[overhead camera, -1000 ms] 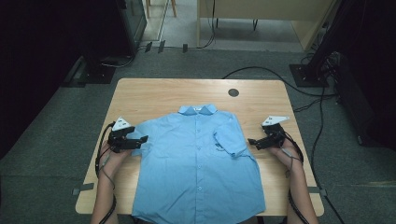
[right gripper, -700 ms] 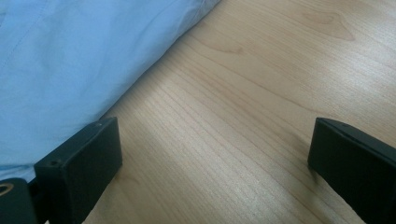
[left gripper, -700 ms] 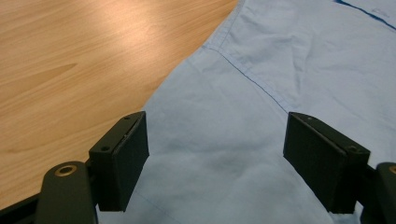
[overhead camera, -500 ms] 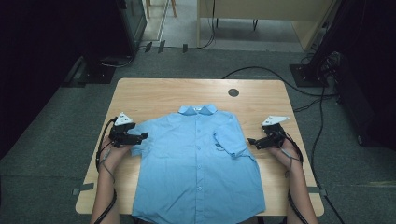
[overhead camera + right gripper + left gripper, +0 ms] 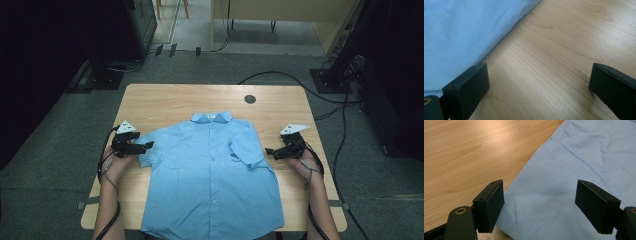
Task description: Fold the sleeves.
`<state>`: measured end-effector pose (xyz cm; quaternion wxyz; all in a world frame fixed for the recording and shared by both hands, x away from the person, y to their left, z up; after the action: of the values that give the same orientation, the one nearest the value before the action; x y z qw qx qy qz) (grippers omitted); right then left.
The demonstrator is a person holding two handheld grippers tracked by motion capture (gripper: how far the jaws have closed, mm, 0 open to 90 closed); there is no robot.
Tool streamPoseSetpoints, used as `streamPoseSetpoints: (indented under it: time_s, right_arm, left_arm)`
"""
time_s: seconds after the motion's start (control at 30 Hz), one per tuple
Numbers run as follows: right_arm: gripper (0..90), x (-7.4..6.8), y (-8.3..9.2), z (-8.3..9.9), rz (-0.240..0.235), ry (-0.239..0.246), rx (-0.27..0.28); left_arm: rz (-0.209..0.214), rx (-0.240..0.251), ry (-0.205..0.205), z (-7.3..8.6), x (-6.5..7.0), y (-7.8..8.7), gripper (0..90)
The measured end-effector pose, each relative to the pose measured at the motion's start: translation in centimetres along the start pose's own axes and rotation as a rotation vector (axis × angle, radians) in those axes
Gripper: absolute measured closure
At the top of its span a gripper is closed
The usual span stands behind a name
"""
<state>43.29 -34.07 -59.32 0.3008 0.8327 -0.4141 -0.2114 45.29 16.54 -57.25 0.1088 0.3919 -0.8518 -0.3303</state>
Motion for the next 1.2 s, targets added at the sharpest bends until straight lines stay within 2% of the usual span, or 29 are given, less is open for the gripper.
streamPoseSetpoints:
  time_s: [0.27, 0.3, 0.4, 0.43, 0.47, 0.6, 0.73, 0.77, 0.8, 0.87, 0.9, 0.97, 1.0, 1.03, 1.1, 1.13, 1.17, 1.2]
  right_arm:
    - [2.4, 0.0, 0.0, 0.0, 0.005, -0.005, 0.001]
    - [2.4, 0.0, 0.0, 0.0, 0.005, -0.005, 0.001]
    - [2.4, 0.0, 0.0, 0.0, 0.007, -0.007, 0.001]
    - [2.4, 0.0, 0.0, 0.0, 0.007, -0.007, 0.001]
    - [2.4, 0.0, 0.0, 0.0, 0.007, -0.007, 0.001]
    - [2.5, 0.0, 0.0, 0.0, 0.007, -0.008, 0.001]
    - [2.5, 0.0, 0.0, 0.0, 0.009, -0.009, 0.002]
    - [2.5, 0.0, 0.0, 0.0, 0.009, -0.010, 0.002]
    - [2.5, 0.0, 0.0, 0.0, 0.009, -0.010, 0.002]
    - [2.5, 0.0, 0.0, 0.0, 0.011, -0.012, 0.002]
    - [2.5, 0.0, 0.0, 0.0, 0.011, -0.012, 0.002]
    - [2.5, 0.0, 0.0, 0.0, 0.013, -0.014, 0.002]
    - [2.5, 0.0, 0.0, 0.0, 0.013, -0.014, 0.002]
    - [2.5, 0.0, 0.0, 0.0, 0.013, -0.014, 0.002]
    - [2.6, 0.0, 0.0, 0.0, 0.014, -0.014, 0.002]
    - [2.6, 0.0, 0.0, 0.0, 0.014, -0.014, 0.002]
    - [2.6, 0.0, 0.0, 0.0, 0.014, -0.014, 0.002]
    - [2.6, 0.0, 0.0, 0.0, 0.014, -0.015, 0.003]
  left_arm:
    - [-0.020, 0.009, 0.017, 0.7, -0.6, 0.7, 23.2]
    - [-0.029, -0.002, 0.014, 1.1, -0.9, 0.7, 23.3]
    - [-0.029, -0.002, 0.014, 1.1, -0.9, 0.7, 23.3]
    - [-0.035, -0.005, 0.024, 1.5, -1.2, 0.8, 23.3]
    - [-0.035, -0.005, 0.024, 1.5, -1.2, 0.8, 27.1]
    - [-0.044, -0.003, 0.019, 1.7, -1.4, 0.7, 28.4]
    - [-0.052, 0.014, 0.030, 1.6, -1.6, 0.7, 31.5]
    - [-0.070, 0.020, 0.027, 1.6, -1.8, 0.6, 33.5]
    - [-0.070, 0.020, 0.027, 1.6, -1.8, 0.6, 40.3]
    - [-0.082, 0.022, 0.006, 1.4, -1.3, 0.6, 42.5]
    - [-0.082, 0.022, 0.006, 1.4, -1.3, 0.6, 59.9]
    - [-0.082, 0.022, 0.006, 1.4, -1.3, 0.6, 59.9]
    - [-0.088, 0.027, 0.046, 1.3, -0.9, 0.6, 64.3]
    - [-0.088, 0.027, 0.046, 1.3, -0.9, 0.6, 81.5]
    - [-0.088, 0.027, 0.046, 1.3, -0.9, 0.6, 81.5]
    - [-0.071, 0.029, 0.089, 1.3, -0.8, 0.6, 81.5]
    - [-0.071, 0.029, 0.089, 1.3, -0.8, 0.6, 87.2]
    - [-0.071, 0.029, 0.089, 1.3, -0.8, 0.6, 87.2]
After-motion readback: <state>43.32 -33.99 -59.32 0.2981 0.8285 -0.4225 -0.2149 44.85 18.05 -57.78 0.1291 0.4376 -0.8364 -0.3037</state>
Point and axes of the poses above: each handheld gripper's, and its own axes: y roughly backward along the jaws, z roughly out of its underside, x roughly to its right, the point moved 9 cm from there along -y, roughly forward along the jaws, and after that the axes turned 8 degrees about -y, right-handed, at the moved point
